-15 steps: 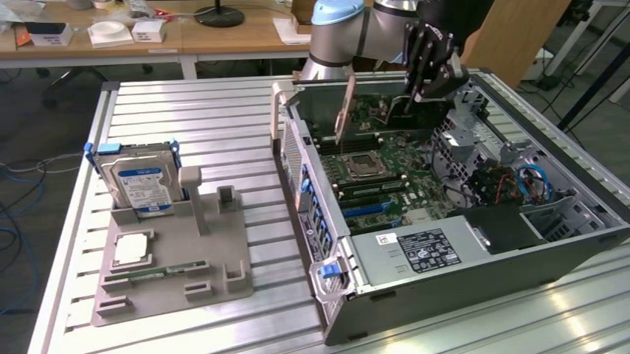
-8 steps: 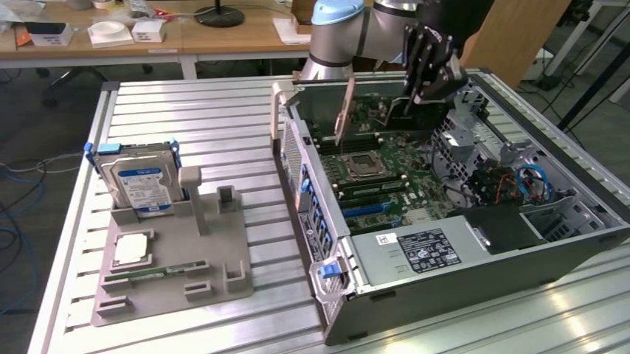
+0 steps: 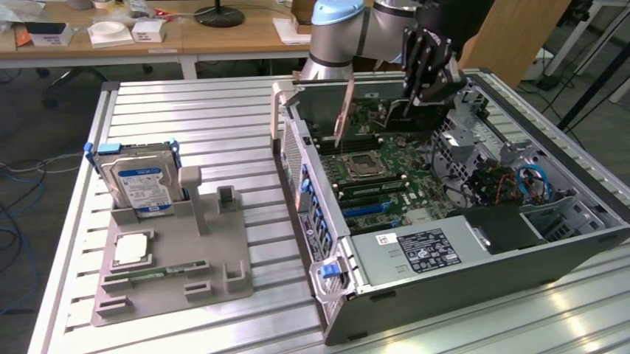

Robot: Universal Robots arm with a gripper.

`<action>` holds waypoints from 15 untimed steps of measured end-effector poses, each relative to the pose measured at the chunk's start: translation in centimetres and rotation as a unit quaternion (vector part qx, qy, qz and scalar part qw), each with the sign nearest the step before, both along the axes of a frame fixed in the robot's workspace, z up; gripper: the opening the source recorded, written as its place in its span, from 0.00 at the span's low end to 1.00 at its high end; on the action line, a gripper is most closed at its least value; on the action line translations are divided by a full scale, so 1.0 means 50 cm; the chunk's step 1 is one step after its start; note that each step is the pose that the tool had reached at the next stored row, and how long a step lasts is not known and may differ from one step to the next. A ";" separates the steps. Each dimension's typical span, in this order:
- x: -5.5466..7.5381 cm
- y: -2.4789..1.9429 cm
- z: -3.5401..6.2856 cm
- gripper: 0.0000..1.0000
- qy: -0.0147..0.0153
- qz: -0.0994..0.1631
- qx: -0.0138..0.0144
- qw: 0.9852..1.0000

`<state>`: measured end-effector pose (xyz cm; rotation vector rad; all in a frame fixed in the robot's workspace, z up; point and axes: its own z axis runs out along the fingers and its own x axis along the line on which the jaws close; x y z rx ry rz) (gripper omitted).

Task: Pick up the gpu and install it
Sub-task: 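Insert the gpu into the slot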

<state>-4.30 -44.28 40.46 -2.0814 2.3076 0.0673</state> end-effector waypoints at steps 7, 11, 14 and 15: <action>0.000 0.0000 -0.007 0.26 0.000 0.000 0.000 1.000; 0.000 0.0000 -0.010 0.26 0.000 0.000 0.000 1.000; 0.000 0.0000 -0.013 0.26 0.000 0.000 0.000 1.000; 0.000 0.0000 -0.014 0.26 0.000 0.000 0.000 1.000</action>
